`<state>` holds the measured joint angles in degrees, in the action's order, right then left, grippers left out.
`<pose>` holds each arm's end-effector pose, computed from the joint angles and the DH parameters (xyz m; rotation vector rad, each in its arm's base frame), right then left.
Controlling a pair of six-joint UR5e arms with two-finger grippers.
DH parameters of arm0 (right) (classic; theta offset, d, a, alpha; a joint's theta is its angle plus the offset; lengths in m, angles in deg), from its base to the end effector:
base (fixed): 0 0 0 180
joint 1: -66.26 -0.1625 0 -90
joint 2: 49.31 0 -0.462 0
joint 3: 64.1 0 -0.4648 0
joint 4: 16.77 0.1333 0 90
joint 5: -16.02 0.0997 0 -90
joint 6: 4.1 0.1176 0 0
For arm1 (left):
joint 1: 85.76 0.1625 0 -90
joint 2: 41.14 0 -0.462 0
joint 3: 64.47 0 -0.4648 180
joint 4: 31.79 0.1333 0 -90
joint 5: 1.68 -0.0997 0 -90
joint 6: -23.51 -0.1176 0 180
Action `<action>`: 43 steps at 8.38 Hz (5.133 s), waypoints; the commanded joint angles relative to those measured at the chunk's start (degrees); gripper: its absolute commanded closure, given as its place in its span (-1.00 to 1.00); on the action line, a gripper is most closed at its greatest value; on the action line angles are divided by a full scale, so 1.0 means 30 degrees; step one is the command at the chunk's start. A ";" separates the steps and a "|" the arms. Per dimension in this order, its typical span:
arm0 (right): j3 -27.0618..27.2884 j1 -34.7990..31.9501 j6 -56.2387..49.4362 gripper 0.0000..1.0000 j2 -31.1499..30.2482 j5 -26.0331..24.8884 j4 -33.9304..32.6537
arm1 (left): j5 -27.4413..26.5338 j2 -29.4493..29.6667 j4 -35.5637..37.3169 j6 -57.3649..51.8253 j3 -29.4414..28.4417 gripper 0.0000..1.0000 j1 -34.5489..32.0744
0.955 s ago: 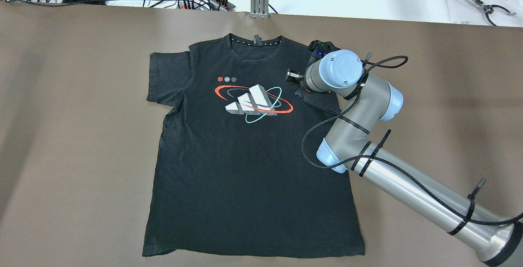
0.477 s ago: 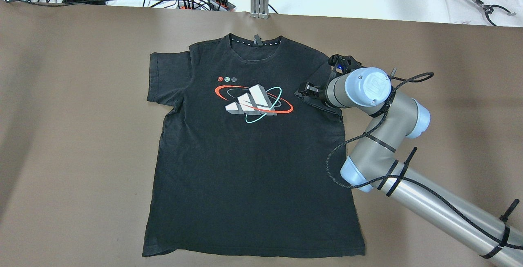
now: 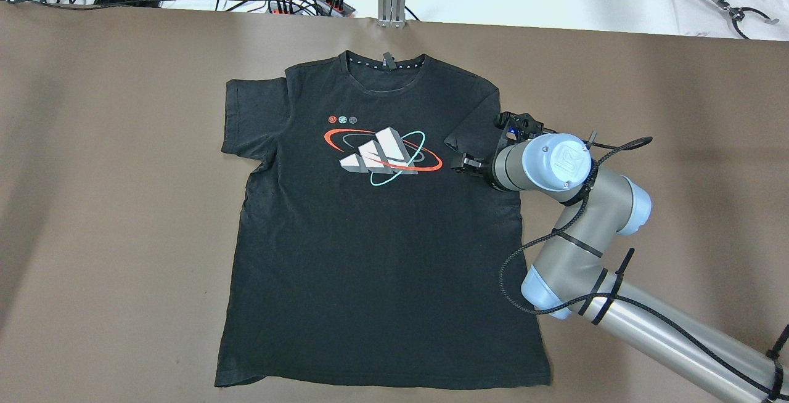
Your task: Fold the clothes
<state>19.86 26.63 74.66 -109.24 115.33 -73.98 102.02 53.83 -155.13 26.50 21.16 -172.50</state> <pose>-0.5492 -0.6032 0.3531 0.2922 -0.9634 0.3727 -0.0682 -0.6562 0.6570 0.5760 0.2639 0.0754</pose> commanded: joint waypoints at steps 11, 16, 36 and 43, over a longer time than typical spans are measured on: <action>0.0550 -0.0822 -0.1085 -0.88 0.0699 -0.0290 -0.2493 | 0.0002 -0.0279 -0.0400 0.0029 -0.0010 -0.89 -0.0001; -0.0182 -0.0823 -0.0997 -0.87 0.0640 -0.0261 -0.1587 | -0.0027 -0.0570 -0.0576 0.0029 0.0048 -0.89 -0.0030; 0.0195 -0.0003 -0.0442 -0.88 -0.0442 -0.0203 -0.0179 | -0.0028 -0.0660 -0.0927 0.0059 0.0107 -0.89 -0.0001; 0.5434 0.0760 0.0849 -0.88 -0.2583 0.0265 -0.1985 | 0.3807 0.2262 -0.0840 0.8043 0.0194 -0.78 0.4149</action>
<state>33.00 29.24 77.22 -116.86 115.53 -76.33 110.21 56.32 -157.78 41.44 21.70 -165.80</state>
